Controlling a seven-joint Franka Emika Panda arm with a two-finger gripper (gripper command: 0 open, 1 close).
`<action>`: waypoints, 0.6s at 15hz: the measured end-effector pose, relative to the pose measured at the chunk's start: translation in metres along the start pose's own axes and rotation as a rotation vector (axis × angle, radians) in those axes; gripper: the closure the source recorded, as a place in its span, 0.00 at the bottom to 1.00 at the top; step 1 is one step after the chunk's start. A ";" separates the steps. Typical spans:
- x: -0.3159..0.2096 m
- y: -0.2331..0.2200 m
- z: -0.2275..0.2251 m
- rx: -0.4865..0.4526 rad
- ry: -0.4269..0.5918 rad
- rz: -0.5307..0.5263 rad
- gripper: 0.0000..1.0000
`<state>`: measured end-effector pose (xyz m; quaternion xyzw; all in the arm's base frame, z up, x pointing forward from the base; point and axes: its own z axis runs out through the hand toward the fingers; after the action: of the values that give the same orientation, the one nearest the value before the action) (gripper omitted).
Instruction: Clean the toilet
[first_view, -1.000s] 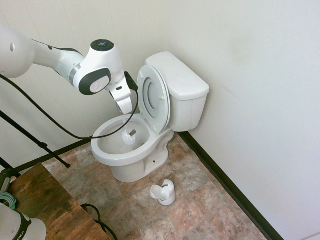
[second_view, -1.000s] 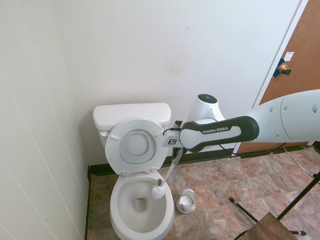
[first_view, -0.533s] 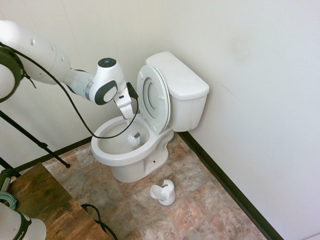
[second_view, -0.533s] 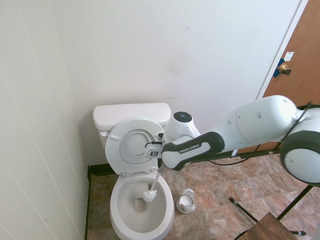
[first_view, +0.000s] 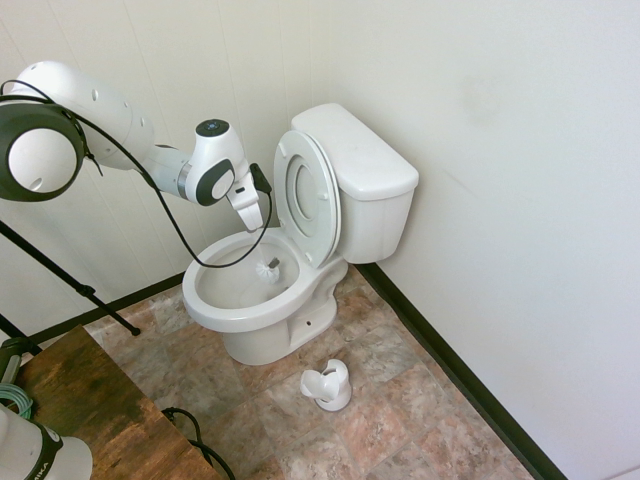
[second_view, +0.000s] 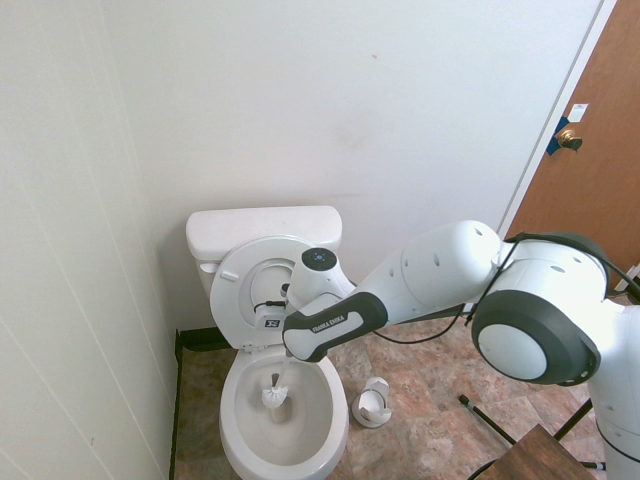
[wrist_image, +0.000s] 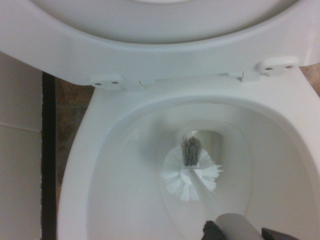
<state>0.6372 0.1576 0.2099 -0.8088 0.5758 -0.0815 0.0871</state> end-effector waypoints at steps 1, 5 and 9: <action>-0.004 -0.005 0.004 0.003 0.003 0.002 1.00; -0.026 -0.019 0.021 0.010 0.020 0.003 1.00; -0.047 -0.017 0.039 -0.008 0.025 -0.013 1.00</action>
<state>0.6464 0.2092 0.1744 -0.8117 0.5720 -0.0901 0.0762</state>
